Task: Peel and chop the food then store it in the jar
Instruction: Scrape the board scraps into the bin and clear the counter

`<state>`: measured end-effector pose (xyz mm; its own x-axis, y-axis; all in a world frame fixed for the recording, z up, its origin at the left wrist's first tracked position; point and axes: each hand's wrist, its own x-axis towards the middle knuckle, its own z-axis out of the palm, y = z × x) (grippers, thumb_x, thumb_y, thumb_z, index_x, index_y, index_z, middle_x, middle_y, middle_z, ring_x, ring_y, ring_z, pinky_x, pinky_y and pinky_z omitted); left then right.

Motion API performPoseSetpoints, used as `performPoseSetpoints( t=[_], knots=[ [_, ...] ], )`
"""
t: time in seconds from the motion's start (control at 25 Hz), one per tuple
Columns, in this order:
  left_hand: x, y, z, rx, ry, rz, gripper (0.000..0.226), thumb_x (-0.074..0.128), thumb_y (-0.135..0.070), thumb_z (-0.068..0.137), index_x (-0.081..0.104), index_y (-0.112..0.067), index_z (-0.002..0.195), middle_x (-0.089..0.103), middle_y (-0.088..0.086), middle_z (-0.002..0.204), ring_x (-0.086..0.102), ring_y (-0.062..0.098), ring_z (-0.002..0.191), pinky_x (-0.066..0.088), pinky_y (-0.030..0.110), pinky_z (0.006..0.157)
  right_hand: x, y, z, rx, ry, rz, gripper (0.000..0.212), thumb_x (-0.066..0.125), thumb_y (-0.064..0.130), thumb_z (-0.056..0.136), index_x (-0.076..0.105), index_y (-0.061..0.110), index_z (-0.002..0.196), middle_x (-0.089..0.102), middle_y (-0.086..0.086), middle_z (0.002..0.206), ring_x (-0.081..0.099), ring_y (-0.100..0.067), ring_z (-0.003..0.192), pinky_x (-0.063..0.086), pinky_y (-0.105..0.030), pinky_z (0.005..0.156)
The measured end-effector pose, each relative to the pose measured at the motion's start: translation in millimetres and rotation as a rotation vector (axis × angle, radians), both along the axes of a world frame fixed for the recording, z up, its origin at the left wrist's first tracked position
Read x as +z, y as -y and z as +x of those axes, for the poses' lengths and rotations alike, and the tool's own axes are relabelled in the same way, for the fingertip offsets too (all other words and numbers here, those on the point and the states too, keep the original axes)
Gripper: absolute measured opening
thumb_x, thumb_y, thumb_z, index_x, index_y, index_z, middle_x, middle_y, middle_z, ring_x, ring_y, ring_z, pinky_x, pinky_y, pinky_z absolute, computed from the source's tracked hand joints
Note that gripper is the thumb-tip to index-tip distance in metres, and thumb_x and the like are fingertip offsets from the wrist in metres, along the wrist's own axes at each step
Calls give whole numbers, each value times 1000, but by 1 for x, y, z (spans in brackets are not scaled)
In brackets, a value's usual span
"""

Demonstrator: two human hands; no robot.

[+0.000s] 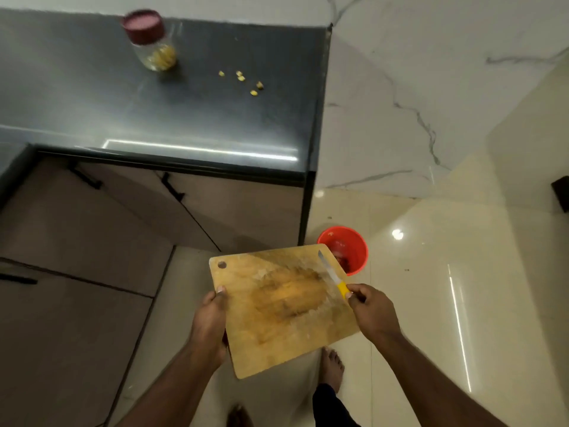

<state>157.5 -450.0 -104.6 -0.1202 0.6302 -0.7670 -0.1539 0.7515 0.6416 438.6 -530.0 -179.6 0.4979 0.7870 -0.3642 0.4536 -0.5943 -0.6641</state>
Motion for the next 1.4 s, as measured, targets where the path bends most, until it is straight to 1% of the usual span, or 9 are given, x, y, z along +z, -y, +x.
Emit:
performPoseSetpoints(
  t=[0.2,0.4,0.48,0.64,0.76,0.88,1.04,1.2,1.4],
  knots=[
    [58,7,-111,11,50,109,28,45,-31,106,63,-13,117,72,20,108,70,44,94,56,63,77,77,-2,-104,47,45,147,23,66,26,92,71,26,114,71,11,106,62,-9,97,44,-24,83],
    [118,-12,-194,45,68,263,23,43,-25,107,61,-11,105,69,17,98,68,35,82,54,39,61,148,-29,-193,124,114,332,22,65,22,93,72,21,114,70,13,97,64,-8,93,51,-30,85],
    [132,-29,-212,63,75,314,23,44,-25,107,61,-11,109,69,17,100,68,35,84,53,40,62,171,-45,-215,143,130,395,22,64,21,93,70,21,114,64,16,91,60,-4,86,49,-27,79],
    [155,-69,-228,61,70,385,23,44,-25,107,62,-13,98,68,16,97,67,35,85,54,41,66,200,-83,-239,149,166,477,24,63,18,92,69,22,115,61,21,89,58,1,82,42,-14,69],
    [159,-113,-236,55,63,422,26,47,-29,105,61,-8,114,69,17,106,67,38,95,56,50,81,206,-120,-248,166,163,482,27,62,14,90,68,21,116,61,20,89,59,-3,83,49,-19,70],
    [155,-165,-240,22,49,432,31,48,-30,105,61,-7,121,69,18,108,67,38,98,55,50,84,200,-161,-249,159,189,465,33,63,16,90,65,20,122,60,11,103,58,-7,92,53,-28,81],
    [150,-239,-233,-59,-17,433,33,47,-30,105,61,-5,121,67,18,109,66,38,99,54,52,87,188,-218,-244,152,154,434,35,63,17,91,62,21,126,55,9,110,54,-5,95,45,-18,79],
    [139,-301,-227,-131,-78,418,42,47,-38,104,59,-4,127,67,17,112,65,38,101,51,58,95,180,-265,-241,170,129,382,35,63,18,91,62,24,126,56,14,107,55,-3,96,46,-18,81],
    [128,-386,-233,-193,-126,403,42,47,-35,105,60,0,123,67,21,110,65,40,100,51,58,95,179,-329,-250,133,123,351,40,65,17,90,62,25,129,59,14,109,57,0,92,40,-1,74]
  ],
)
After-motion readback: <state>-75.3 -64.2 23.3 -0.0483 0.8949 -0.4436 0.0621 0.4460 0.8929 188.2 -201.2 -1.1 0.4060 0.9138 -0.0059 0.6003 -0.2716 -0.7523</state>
